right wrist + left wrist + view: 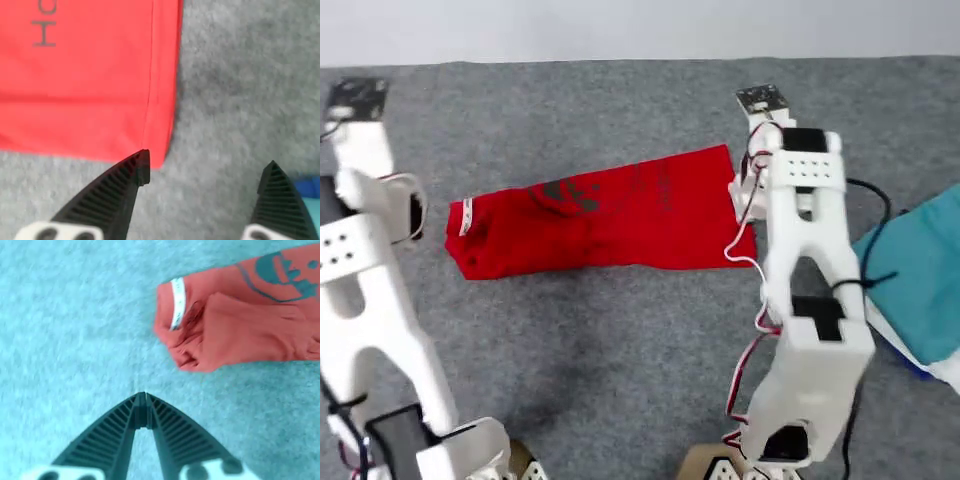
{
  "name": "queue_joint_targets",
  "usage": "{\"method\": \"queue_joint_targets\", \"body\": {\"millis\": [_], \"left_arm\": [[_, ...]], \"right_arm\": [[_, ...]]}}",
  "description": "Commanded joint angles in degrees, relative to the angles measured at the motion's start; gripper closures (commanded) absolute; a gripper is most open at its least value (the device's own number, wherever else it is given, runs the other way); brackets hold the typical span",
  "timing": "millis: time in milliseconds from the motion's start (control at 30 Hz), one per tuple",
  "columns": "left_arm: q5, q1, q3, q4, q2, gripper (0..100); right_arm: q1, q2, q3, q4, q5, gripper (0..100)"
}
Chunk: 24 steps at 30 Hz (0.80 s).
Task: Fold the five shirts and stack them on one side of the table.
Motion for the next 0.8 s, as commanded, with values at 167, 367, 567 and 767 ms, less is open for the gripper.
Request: {"method": "queue_joint_targets", "body": {"millis": [167,367,567,767], "left_arm": [[0.09,-6.95,3.56,1.32,-5.54,100],[0.09,-7.03,4.97,1.32,-5.63,100],[0.09,-7.03,4.97,1.32,-5.63,100],[0.18,-6.95,5.05,1.32,-5.63,100]], "right_arm": [[-5.85,9.27,-10.99,-0.84,-6.68,64.8],[-6.37,13.41,-13.71,-1.36,-10.64,64.8],[-6.73,19.47,-16.0,-1.36,-12.75,64.8],[-9.54,24.04,-18.99,-0.75,-16.26,64.9]]}}
